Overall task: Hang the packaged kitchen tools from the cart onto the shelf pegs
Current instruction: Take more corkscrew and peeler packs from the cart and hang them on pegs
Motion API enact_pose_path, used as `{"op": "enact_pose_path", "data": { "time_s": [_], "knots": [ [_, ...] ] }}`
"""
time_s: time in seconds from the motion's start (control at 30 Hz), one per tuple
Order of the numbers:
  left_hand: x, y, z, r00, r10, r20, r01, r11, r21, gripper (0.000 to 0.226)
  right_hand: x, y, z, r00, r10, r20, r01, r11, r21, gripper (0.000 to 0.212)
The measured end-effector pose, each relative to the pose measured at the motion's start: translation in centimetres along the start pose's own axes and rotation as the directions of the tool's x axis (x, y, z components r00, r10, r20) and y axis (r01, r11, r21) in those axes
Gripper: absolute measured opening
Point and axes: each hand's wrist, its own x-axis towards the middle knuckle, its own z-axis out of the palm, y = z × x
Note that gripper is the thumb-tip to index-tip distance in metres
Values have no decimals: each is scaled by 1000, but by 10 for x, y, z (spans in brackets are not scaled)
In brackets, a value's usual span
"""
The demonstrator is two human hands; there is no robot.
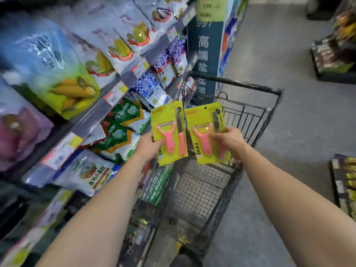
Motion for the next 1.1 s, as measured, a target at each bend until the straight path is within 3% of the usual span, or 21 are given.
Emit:
{"op": "enact_pose_path", "data": {
  "time_s": [0.2,0.33,0.47,0.57,0.67,0.83,1.0,1.1],
  "knots": [
    [-130,-14,-38,980,-65,-189,53,996,-65,13,-72,-11,1,980,-133,145,140,989,-37,8],
    [-226,-46,-65,941,-169,-293,142,984,-109,15,-124,-1,28,953,-164,255,191,978,-84,20],
    [-319,-83,-103,905,-229,-358,186,971,-153,29,-178,-2,80,893,-214,396,268,960,-86,26],
    [-383,-127,-131,862,-278,-424,209,957,-202,30,-240,-4,122,822,-250,512,334,939,-77,19],
    [-460,-151,-151,787,-340,-514,241,937,-251,30,-299,-1,162,752,-277,599,409,908,-94,15],
    [-591,-172,-166,655,-421,-628,326,907,-267,6,-389,18,225,646,-262,717,431,901,-58,12],
    [-744,-229,-182,527,-515,-676,371,855,-362,27,-514,58,280,536,-247,807,447,894,-23,13],
    [-834,-250,-185,464,-538,-703,365,840,-402,20,-594,87,303,482,-211,850,430,903,-20,12]
  ]
}}
